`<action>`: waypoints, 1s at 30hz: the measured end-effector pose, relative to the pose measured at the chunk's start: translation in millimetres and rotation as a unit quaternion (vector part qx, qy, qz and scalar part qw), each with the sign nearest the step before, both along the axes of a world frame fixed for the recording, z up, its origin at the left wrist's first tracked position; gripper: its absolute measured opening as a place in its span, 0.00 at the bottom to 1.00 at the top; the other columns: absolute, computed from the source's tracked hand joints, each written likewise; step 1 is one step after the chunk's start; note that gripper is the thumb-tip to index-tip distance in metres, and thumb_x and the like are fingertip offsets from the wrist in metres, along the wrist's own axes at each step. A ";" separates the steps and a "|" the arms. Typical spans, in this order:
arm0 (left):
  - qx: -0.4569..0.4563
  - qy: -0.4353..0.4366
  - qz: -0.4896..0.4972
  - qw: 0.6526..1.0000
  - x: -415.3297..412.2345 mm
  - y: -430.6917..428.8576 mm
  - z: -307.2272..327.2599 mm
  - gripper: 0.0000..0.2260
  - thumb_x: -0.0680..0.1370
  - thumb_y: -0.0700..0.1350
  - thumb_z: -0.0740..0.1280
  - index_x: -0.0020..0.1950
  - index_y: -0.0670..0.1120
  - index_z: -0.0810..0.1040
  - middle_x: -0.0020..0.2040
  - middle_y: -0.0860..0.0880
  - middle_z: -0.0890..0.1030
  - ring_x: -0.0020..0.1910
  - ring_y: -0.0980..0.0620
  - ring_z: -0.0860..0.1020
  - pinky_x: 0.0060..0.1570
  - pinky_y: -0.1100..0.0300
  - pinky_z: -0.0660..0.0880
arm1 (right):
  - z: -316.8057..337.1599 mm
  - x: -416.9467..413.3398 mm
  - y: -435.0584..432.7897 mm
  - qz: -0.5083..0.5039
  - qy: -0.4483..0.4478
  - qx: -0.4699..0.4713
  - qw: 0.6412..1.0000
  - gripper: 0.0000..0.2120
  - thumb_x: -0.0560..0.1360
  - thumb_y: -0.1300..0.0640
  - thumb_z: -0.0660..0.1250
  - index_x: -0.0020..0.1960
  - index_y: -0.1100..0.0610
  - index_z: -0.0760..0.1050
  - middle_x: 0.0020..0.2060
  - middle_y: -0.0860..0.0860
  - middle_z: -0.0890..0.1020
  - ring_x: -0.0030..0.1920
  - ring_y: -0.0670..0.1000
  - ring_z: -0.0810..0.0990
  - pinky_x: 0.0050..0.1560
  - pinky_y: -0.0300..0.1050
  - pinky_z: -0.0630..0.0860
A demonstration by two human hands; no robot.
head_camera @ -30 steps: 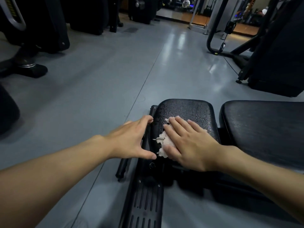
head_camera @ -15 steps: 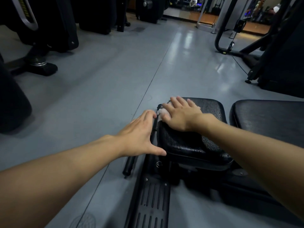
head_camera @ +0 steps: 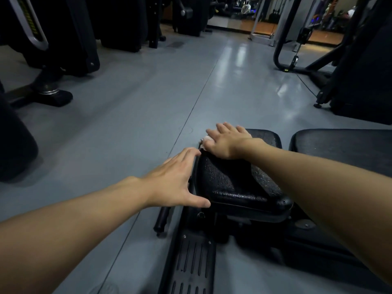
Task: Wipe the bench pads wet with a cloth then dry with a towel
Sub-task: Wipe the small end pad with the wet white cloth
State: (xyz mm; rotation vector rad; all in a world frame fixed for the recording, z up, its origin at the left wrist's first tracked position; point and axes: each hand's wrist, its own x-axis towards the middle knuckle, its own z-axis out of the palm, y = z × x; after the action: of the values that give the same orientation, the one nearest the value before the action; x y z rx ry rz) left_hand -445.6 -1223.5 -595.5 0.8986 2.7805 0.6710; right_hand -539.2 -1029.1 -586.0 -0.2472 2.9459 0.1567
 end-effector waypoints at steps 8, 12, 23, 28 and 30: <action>0.000 -0.002 -0.014 1.000 -3.8 9.9 -1.5 0.44 0.66 0.67 0.75 0.75 0.51 0.61 0.73 0.57 0.62 0.70 0.56 0.65 0.71 0.56 0.64 | 16.7 28.4 93.1 -0.116 0.035 -0.013 0.993 0.30 0.81 0.37 0.45 0.79 0.50 0.55 0.78 0.57 0.60 0.78 0.56 0.57 0.76 0.56 0.54; 0.004 0.001 -0.015 1.000 -4.8 8.8 -2.1 0.45 0.65 0.68 0.76 0.75 0.51 0.62 0.73 0.57 0.62 0.70 0.56 0.66 0.70 0.57 0.65 | 15.2 31.6 88.2 -0.160 0.044 0.008 0.986 0.32 0.81 0.38 0.45 0.78 0.55 0.55 0.77 0.60 0.59 0.78 0.59 0.56 0.76 0.57 0.54; 0.028 0.025 0.011 0.999 3.5 10.7 -3.7 0.35 0.66 0.64 0.77 0.58 0.52 0.60 0.57 0.55 0.64 0.49 0.59 0.68 0.45 0.69 0.65 | -1.8 48.0 -11.1 0.003 0.024 0.025 0.999 0.34 0.80 0.36 0.43 0.82 0.51 0.48 0.82 0.53 0.47 0.81 0.55 0.42 0.78 0.60 0.42; 0.018 0.014 0.007 1.000 8.2 11.7 0.6 0.32 0.68 0.63 0.77 0.59 0.51 0.62 0.56 0.55 0.66 0.46 0.59 0.66 0.43 0.72 0.65 | 13.5 65.9 54.2 -0.053 0.044 0.018 0.997 0.32 0.81 0.36 0.44 0.81 0.50 0.49 0.82 0.51 0.48 0.81 0.52 0.44 0.78 0.57 0.44; 0.019 0.005 0.012 1.000 9.2 11.2 1.7 0.33 0.68 0.63 0.77 0.61 0.50 0.63 0.59 0.55 0.67 0.49 0.57 0.68 0.42 0.67 0.64 | 17.3 75.2 69.5 -0.081 0.050 0.006 0.995 0.32 0.81 0.36 0.45 0.81 0.51 0.51 0.81 0.52 0.50 0.80 0.52 0.45 0.78 0.56 0.46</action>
State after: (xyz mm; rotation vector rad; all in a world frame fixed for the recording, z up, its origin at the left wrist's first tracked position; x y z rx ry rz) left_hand -436.4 -1212.4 -593.7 0.8794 2.8017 0.7276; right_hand -464.0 -959.6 -568.7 0.0008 3.0470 0.1697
